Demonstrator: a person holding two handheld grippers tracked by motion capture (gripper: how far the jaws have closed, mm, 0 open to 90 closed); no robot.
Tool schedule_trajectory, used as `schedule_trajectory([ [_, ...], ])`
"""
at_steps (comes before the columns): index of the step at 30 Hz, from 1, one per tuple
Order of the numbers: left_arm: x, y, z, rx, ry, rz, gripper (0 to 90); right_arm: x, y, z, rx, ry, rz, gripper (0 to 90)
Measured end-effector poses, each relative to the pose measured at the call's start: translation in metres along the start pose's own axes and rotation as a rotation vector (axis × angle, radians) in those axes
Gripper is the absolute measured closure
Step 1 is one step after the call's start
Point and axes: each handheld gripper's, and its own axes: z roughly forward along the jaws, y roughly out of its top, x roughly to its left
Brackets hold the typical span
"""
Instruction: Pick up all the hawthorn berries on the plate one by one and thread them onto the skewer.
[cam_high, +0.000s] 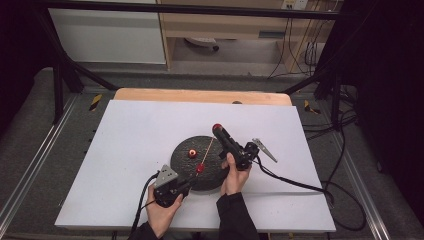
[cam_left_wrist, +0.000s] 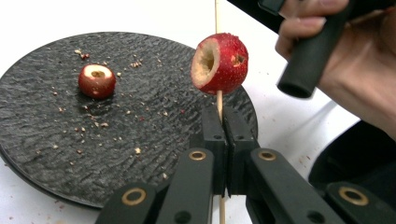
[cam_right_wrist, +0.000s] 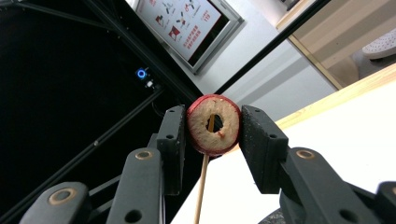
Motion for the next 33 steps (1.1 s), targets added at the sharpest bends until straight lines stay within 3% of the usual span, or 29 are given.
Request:
schedule_trajectory([
  [3, 0.002, 0.006, -0.001, -0.016, 0.004, -0.008, 88.7, -0.001, -0.004, -0.001, 0.036, -0.002, -0.004, 62.1],
  [8, 0.005, 0.014, 0.004, 0.006, 0.027, 0.008, 88.6, -0.002, -0.014, -0.003, 0.063, -0.002, -0.01, 62.1],
  [17, 0.007, 0.025, 0.013, 0.03, 0.019, 0.029, 88.5, 0.0, -0.021, -0.01, 0.122, 0.016, -0.042, 62.0],
  [33, 0.007, 0.027, 0.017, 0.047, 0.02, 0.061, 88.5, 0.004, -0.029, -0.022, 0.218, 0.023, -0.105, 61.7],
])
